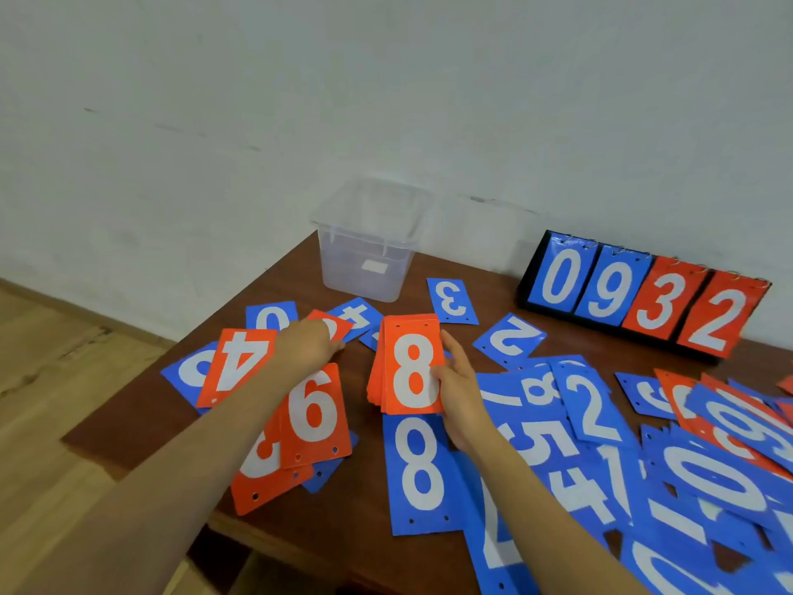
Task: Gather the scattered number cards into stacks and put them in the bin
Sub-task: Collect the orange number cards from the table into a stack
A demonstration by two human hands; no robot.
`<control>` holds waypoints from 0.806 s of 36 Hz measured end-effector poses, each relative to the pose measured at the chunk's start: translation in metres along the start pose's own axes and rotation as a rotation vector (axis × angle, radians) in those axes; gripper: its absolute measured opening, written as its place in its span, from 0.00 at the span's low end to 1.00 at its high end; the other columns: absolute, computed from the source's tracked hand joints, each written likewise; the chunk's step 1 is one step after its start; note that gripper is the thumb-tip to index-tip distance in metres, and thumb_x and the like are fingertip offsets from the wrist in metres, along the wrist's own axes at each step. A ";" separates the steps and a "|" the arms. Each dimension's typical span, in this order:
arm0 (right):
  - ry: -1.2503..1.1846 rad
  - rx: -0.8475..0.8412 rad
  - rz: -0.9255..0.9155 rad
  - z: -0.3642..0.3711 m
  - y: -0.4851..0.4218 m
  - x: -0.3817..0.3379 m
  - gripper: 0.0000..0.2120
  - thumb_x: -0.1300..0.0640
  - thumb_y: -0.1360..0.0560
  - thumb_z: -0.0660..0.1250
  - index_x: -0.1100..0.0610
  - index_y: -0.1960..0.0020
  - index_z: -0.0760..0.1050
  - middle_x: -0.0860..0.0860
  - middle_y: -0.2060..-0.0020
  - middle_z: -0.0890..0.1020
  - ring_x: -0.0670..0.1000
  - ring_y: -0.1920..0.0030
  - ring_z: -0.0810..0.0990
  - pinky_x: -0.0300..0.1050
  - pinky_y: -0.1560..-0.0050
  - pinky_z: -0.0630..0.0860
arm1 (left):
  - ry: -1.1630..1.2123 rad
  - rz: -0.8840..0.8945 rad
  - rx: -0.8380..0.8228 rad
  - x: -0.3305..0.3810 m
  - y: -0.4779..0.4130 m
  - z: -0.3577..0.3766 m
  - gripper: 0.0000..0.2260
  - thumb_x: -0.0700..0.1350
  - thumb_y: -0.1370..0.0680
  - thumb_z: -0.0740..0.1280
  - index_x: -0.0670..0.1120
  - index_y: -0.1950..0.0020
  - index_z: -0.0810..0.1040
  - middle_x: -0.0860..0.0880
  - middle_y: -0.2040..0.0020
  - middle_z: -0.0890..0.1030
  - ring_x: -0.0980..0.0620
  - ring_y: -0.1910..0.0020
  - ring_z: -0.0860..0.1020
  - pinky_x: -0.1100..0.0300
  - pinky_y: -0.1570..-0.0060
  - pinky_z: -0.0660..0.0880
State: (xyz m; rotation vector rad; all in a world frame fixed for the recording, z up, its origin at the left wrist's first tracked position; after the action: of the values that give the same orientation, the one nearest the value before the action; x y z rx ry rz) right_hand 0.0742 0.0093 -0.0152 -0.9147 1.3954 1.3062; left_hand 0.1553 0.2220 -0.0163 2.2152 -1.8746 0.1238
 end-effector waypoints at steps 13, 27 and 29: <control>0.037 0.019 0.003 -0.017 0.004 0.002 0.22 0.63 0.20 0.56 0.46 0.29 0.62 0.49 0.40 0.74 0.48 0.51 0.79 0.48 0.54 0.81 | 0.096 0.115 0.157 0.018 0.009 -0.017 0.13 0.44 0.18 0.54 0.39 0.45 0.76 0.41 0.49 0.80 0.44 0.52 0.78 0.54 0.56 0.73; -0.055 0.085 -0.065 -0.055 0.050 -0.030 0.23 0.65 0.20 0.55 0.46 0.30 0.63 0.52 0.42 0.76 0.50 0.52 0.80 0.45 0.62 0.81 | 0.902 0.524 0.453 0.073 0.094 -0.079 0.09 0.39 0.23 0.67 0.43 0.44 0.82 0.50 0.46 0.77 0.54 0.44 0.74 0.77 0.51 0.67; -0.076 0.109 -0.075 -0.067 0.057 -0.034 0.23 0.66 0.20 0.55 0.47 0.30 0.63 0.52 0.45 0.77 0.50 0.54 0.80 0.43 0.66 0.80 | 0.871 0.625 0.477 0.084 0.108 -0.083 0.09 0.39 0.25 0.69 0.45 0.47 0.84 0.54 0.49 0.76 0.57 0.47 0.73 0.72 0.49 0.69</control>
State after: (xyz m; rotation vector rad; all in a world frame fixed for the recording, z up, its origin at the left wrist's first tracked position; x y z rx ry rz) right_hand 0.0166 -0.0520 0.0277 -0.8287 1.3471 1.1850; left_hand 0.0716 0.1444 0.0960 1.2746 -1.9763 1.4858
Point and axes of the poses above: each hand's wrist, its own y-axis away from the middle knuckle, its own z-axis out of the palm, x = y × z, the point moved 4 cm from there along -y, towards the middle knuckle
